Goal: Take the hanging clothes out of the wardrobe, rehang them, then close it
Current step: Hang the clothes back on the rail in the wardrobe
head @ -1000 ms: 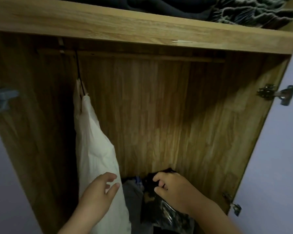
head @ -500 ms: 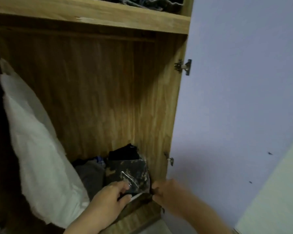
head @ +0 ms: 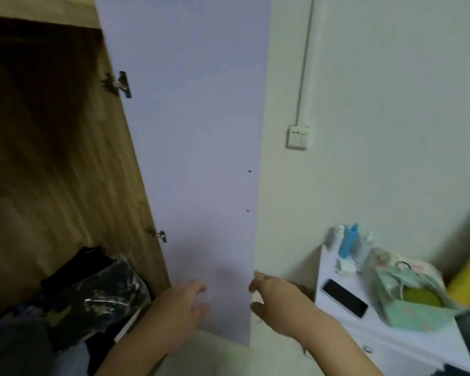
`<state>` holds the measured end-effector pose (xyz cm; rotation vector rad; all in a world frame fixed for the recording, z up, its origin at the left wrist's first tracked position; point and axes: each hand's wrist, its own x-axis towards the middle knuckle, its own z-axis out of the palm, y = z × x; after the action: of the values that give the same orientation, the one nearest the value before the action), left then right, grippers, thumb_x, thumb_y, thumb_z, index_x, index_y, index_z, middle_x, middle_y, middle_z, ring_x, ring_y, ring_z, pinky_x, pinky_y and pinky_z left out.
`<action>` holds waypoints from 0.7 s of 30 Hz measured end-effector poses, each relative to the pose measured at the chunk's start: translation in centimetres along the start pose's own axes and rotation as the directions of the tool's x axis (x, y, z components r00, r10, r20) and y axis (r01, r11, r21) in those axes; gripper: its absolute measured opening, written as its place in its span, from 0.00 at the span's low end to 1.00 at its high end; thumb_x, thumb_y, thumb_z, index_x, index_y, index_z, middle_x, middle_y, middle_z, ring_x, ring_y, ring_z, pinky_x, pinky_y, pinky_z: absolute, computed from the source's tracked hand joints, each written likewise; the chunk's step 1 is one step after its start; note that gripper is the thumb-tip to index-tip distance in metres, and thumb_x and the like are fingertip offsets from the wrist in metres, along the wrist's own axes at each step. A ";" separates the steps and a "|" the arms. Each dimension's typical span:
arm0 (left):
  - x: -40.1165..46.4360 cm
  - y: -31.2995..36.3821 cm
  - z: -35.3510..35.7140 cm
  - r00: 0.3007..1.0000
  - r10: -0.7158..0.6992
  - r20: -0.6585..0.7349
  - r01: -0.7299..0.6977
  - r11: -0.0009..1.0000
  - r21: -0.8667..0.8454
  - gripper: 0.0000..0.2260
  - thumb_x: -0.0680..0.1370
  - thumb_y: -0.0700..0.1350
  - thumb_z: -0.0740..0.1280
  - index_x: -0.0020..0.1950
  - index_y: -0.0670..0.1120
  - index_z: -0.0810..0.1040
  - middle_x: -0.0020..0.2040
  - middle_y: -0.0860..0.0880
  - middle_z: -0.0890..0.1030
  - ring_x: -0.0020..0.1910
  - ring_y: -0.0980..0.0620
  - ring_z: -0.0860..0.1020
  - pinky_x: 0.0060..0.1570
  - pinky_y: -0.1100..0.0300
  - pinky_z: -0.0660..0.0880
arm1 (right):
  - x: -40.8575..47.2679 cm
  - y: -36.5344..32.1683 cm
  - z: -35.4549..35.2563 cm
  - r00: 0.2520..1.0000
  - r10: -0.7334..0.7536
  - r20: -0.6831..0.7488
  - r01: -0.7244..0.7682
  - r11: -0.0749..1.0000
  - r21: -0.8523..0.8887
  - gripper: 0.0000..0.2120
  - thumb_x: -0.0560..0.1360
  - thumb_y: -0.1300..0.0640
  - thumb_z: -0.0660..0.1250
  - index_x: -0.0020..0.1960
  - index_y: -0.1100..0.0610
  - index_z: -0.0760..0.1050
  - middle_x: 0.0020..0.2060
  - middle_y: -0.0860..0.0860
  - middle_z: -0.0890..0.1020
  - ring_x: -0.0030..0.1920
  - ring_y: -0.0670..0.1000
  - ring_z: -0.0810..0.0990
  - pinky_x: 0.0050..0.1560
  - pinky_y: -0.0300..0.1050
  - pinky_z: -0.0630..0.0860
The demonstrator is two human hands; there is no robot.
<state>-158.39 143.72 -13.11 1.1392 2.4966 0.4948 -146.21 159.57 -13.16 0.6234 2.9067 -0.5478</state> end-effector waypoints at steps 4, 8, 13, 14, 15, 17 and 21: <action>0.4 4.3 2.5 0.984 0.160 0.079 -0.163 0.986 0.038 0.16 0.81 0.49 0.58 0.68 0.49 0.66 0.68 0.52 0.69 0.63 0.54 0.71 0.59 0.65 0.67 | -5.3 4.0 0.2 0.986 0.158 -0.057 -0.154 0.986 0.061 0.20 0.77 0.52 0.61 0.69 0.51 0.67 0.65 0.53 0.73 0.63 0.56 0.72 0.61 0.47 0.71; 0.5 10.3 5.5 0.947 0.294 0.132 -0.302 0.952 0.052 0.17 0.79 0.54 0.57 0.67 0.51 0.67 0.65 0.56 0.69 0.64 0.56 0.69 0.59 0.68 0.64 | -11.2 8.4 -0.2 0.947 0.311 -0.082 -0.308 0.950 0.048 0.18 0.79 0.52 0.59 0.67 0.55 0.68 0.64 0.55 0.72 0.64 0.57 0.70 0.62 0.47 0.68; 1.0 18.1 9.6 0.869 0.469 0.160 -0.480 0.877 0.035 0.12 0.79 0.51 0.61 0.61 0.52 0.71 0.58 0.57 0.73 0.60 0.58 0.73 0.56 0.67 0.66 | -17.6 14.6 -1.3 0.870 0.479 -0.118 -0.469 0.877 0.108 0.18 0.79 0.51 0.59 0.68 0.53 0.68 0.64 0.55 0.72 0.64 0.56 0.70 0.60 0.46 0.68; 1.2 19.8 10.5 0.852 0.495 0.172 -0.508 0.860 0.041 0.13 0.79 0.50 0.62 0.62 0.51 0.72 0.59 0.56 0.73 0.60 0.58 0.73 0.57 0.67 0.66 | -19.0 15.9 -1.5 0.853 0.508 -0.124 -0.495 0.861 0.117 0.19 0.79 0.51 0.59 0.69 0.53 0.67 0.64 0.55 0.72 0.65 0.56 0.70 0.61 0.46 0.68; 1.5 21.5 11.4 0.834 0.522 0.180 -0.538 0.842 0.049 0.13 0.79 0.50 0.62 0.63 0.50 0.72 0.60 0.55 0.74 0.60 0.57 0.73 0.58 0.66 0.67 | -20.3 17.3 -1.8 0.836 0.533 -0.128 -0.520 0.845 0.122 0.19 0.79 0.51 0.59 0.69 0.53 0.66 0.64 0.55 0.71 0.65 0.56 0.69 0.61 0.47 0.68; 1.7 25.3 13.3 0.805 0.554 0.214 -0.576 0.815 0.056 0.14 0.79 0.51 0.62 0.64 0.51 0.71 0.61 0.54 0.74 0.59 0.56 0.74 0.58 0.64 0.68 | -23.2 20.2 -1.9 0.804 0.582 -0.122 -0.568 0.813 0.133 0.19 0.79 0.51 0.59 0.69 0.54 0.66 0.64 0.55 0.71 0.64 0.57 0.70 0.60 0.48 0.68; 2.0 33.4 17.9 0.744 0.602 0.291 -0.637 0.770 0.034 0.14 0.79 0.52 0.60 0.64 0.51 0.71 0.62 0.53 0.74 0.60 0.55 0.73 0.59 0.63 0.69 | -29.1 26.5 -2.3 0.727 0.674 -0.130 -0.659 0.739 0.141 0.15 0.75 0.54 0.60 0.61 0.55 0.72 0.59 0.57 0.75 0.60 0.58 0.73 0.52 0.47 0.71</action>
<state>-129.88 168.80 -14.13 1.9675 1.8917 0.3074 -108.81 172.07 -14.14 1.7093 2.5143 -0.5234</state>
